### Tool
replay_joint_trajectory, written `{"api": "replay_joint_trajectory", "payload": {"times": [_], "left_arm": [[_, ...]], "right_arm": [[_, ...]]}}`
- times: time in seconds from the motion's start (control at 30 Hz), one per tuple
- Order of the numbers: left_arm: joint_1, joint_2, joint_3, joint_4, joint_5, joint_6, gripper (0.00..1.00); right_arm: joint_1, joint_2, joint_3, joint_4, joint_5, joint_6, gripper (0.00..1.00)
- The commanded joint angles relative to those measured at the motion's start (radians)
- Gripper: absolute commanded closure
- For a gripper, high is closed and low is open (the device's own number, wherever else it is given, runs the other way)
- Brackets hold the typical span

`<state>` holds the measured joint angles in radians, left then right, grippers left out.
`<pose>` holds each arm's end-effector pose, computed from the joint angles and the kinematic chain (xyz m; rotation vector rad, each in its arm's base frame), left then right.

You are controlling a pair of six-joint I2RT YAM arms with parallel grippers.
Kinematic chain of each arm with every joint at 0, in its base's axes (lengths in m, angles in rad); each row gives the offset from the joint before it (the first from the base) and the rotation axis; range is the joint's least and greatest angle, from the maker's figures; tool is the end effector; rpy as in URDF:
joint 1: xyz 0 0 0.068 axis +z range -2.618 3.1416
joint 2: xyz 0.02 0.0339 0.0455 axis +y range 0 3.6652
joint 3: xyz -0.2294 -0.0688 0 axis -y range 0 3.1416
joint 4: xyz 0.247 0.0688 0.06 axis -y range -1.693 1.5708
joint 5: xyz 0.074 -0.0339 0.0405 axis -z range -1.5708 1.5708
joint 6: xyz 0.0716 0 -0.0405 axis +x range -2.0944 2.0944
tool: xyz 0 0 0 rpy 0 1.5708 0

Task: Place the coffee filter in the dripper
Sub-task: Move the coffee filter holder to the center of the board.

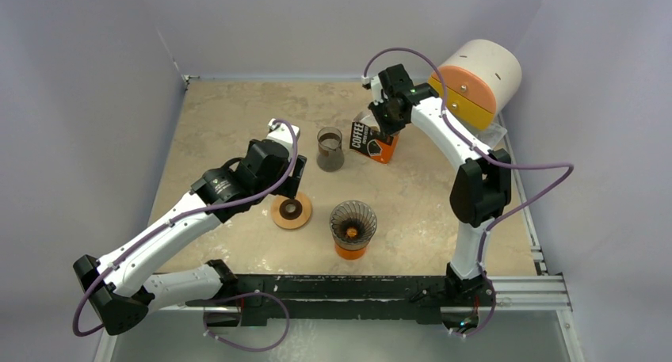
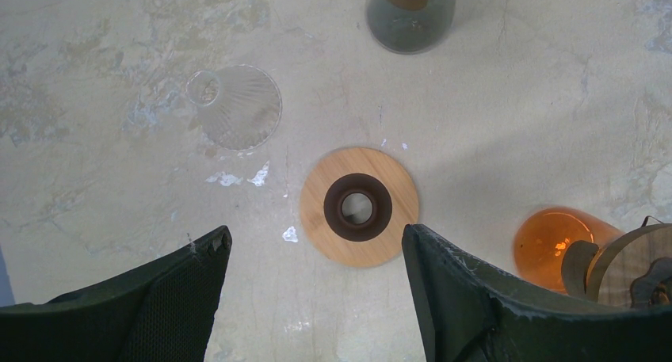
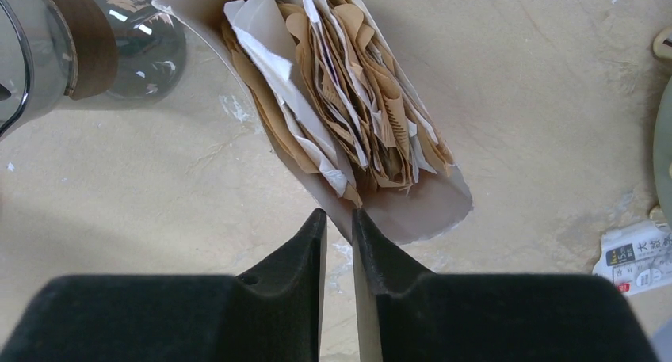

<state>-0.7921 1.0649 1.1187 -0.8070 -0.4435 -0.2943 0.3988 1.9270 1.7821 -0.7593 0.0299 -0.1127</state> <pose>0.1999 -0.1588 0.2925 0.3378 2.2120 -0.0688 0.4091 0.1701 0.2378 -0.6140 2.3991 0.0856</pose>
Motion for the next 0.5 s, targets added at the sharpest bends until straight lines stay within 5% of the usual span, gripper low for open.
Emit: {"api": "replay_joint_trajectory", "payload": {"times": [0.0, 0.47], "left_arm": [[0.006, -0.002, -0.002, 0.028, -0.016, 0.012, 0.22], [0.007, 0.0, -0.001, 0.028, -0.013, 0.013, 0.22]], "right_arm": [[-0.002, -0.004, 0.013, -0.024, -0.027, -0.008, 0.8], [-0.002, 0.011, 0.005, -0.038, -0.027, -0.012, 0.82]]}}
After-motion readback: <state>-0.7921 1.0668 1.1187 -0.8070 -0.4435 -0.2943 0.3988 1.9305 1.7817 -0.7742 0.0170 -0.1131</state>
